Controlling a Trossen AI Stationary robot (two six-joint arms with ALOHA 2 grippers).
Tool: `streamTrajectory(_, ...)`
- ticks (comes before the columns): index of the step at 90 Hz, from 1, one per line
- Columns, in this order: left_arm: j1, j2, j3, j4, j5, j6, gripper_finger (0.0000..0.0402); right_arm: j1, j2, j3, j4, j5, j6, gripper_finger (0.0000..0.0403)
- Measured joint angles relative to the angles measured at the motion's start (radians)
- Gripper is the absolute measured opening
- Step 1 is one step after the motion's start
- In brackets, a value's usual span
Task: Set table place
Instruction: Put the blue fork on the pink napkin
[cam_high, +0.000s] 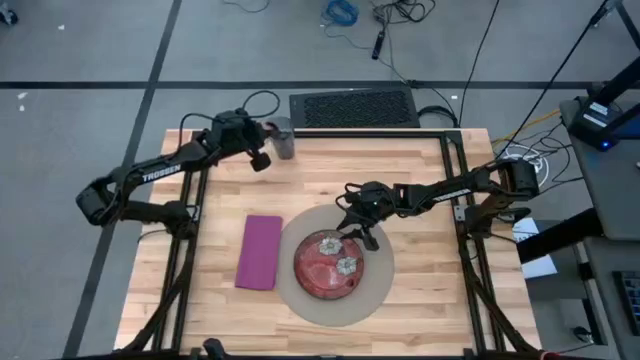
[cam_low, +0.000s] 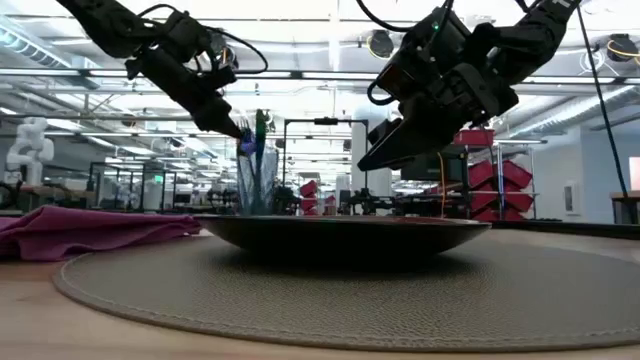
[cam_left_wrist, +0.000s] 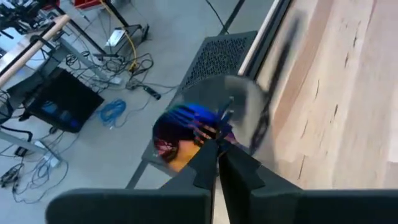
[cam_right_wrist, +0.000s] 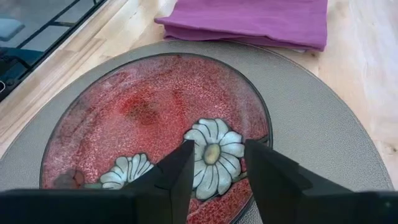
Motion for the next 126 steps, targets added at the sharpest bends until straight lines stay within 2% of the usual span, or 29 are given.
streamTrajectory(71, -0.036, 0.000, 0.025, 0.029, 0.033, -0.004, 0.0000, 0.000, 0.000, 0.000, -0.001, 0.001, -0.004, 0.0130)
streamTrajectory(95, -0.058, -0.026, 0.085, -0.022, 0.000, 0.016, 0.0000, 0.000, 0.000, 0.000, -0.002, 0.004, 0.000, 0.0130)
streamTrajectory(126, -0.089, -0.128, 0.153, -0.144, -0.053, 0.035, 0.0000, 0.000, 0.001, 0.000, -0.001, 0.004, 0.000, 0.0130)
